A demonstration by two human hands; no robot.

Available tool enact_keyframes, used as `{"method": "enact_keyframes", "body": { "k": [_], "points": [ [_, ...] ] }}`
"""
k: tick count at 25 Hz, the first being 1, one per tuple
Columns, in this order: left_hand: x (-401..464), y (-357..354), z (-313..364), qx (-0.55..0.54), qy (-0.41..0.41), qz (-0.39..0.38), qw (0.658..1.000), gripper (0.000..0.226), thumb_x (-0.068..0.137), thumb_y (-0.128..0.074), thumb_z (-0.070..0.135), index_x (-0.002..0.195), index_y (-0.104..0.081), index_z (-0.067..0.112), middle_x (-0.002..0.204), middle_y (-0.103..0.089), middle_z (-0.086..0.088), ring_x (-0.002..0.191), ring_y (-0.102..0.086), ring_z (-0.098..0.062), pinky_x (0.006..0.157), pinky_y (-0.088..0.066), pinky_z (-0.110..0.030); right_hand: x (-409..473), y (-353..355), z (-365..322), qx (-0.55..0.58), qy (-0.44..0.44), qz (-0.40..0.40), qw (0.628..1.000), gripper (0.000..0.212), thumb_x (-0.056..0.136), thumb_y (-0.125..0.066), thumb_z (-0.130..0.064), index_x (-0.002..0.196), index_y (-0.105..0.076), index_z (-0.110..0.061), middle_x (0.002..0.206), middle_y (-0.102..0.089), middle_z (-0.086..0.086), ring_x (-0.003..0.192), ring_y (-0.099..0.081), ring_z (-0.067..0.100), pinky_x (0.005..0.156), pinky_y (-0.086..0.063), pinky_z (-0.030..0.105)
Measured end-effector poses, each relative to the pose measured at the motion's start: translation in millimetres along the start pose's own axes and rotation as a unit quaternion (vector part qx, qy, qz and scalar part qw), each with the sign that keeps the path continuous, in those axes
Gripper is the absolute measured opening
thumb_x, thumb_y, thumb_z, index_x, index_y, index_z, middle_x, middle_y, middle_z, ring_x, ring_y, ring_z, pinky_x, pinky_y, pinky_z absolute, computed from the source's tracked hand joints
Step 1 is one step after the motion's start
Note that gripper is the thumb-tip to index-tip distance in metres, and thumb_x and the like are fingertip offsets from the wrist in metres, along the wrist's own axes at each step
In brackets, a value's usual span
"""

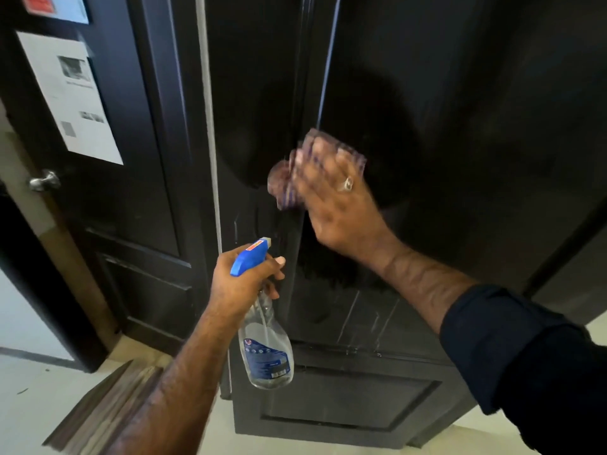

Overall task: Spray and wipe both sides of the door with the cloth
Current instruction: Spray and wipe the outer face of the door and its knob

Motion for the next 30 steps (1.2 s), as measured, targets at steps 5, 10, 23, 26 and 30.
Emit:
{"method": "enact_keyframes", "body": {
  "k": [5, 10, 23, 26, 30],
  "points": [
    [-9.9, 19.5, 1.6, -0.012, 0.004, 0.017, 1.000, 0.021, 0.090, -0.079, 0.009, 0.079, -0.068, -0.005, 0.076, -0.071, -0.027, 0.056, -0.063, -0.038, 0.052, -0.057, -0.035, -93.8, -57.7, -74.5, 0.014, 0.278, -0.197, 0.940, 0.064, 0.096, -0.058, -0.026, 0.158, -0.050, -0.013, 0.170, -0.039, 0.012, 0.165, -0.016, 0.037, 0.134, -0.013, 0.055],
    [-9.5, 22.8, -4.0, 0.000, 0.019, 0.028, 0.999, 0.024, 0.089, -0.081, 0.011, 0.075, -0.067, -0.003, 0.077, -0.071, -0.028, 0.054, -0.062, -0.035, 0.051, -0.054, -0.032, 7.2, 5.0, 14.2, 0.000, 0.128, -0.047, 0.991, 0.057, 0.099, -0.050, -0.028, 0.156, -0.054, -0.018, 0.170, -0.042, 0.006, 0.164, -0.024, 0.033, 0.131, -0.022, 0.053],
    [-2.2, -13.5, 5.5, 0.018, 0.000, 0.001, 1.000, 0.021, 0.091, -0.078, 0.009, 0.081, -0.066, -0.005, 0.076, -0.071, -0.023, 0.056, -0.062, -0.038, 0.056, -0.058, -0.040, 18.7, 14.7, -11.1, 0.007, 0.060, -0.023, 0.998, 0.037, 0.092, -0.056, -0.022, 0.126, -0.069, -0.015, 0.172, -0.030, 0.019, 0.161, -0.026, 0.038, 0.128, -0.017, 0.061],
    [0.2, -16.1, 17.7, 0.014, -0.011, 0.017, 1.000, 0.023, 0.091, -0.077, 0.009, 0.079, -0.065, -0.007, 0.078, -0.070, -0.026, 0.055, -0.062, -0.039, 0.057, -0.058, -0.044, 59.7, 39.0, 40.3, -0.009, -0.038, 0.056, 0.998, 0.038, 0.093, -0.057, -0.021, 0.129, -0.066, -0.012, 0.152, -0.051, 0.018, 0.144, -0.036, 0.037, 0.124, -0.024, 0.057],
    [-3.7, -8.6, 26.5, 0.021, -0.019, 0.060, 0.998, 0.021, 0.091, -0.077, 0.007, 0.081, -0.066, -0.007, 0.077, -0.070, -0.027, 0.056, -0.062, -0.038, 0.057, -0.058, -0.044, -4.0, -7.0, -10.0, 0.029, 0.012, 0.050, 0.998, 0.049, 0.099, -0.054, -0.015, 0.146, -0.058, -0.001, 0.153, -0.052, 0.022, 0.144, -0.044, 0.041, 0.126, -0.027, 0.055]
  ]
}}
Point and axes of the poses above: each hand's wrist, its own x-axis towards the middle knuckle, its own y-axis out of the back of the hand, z = x × y, the point moved 7 cm from there along x, towards the middle knuckle
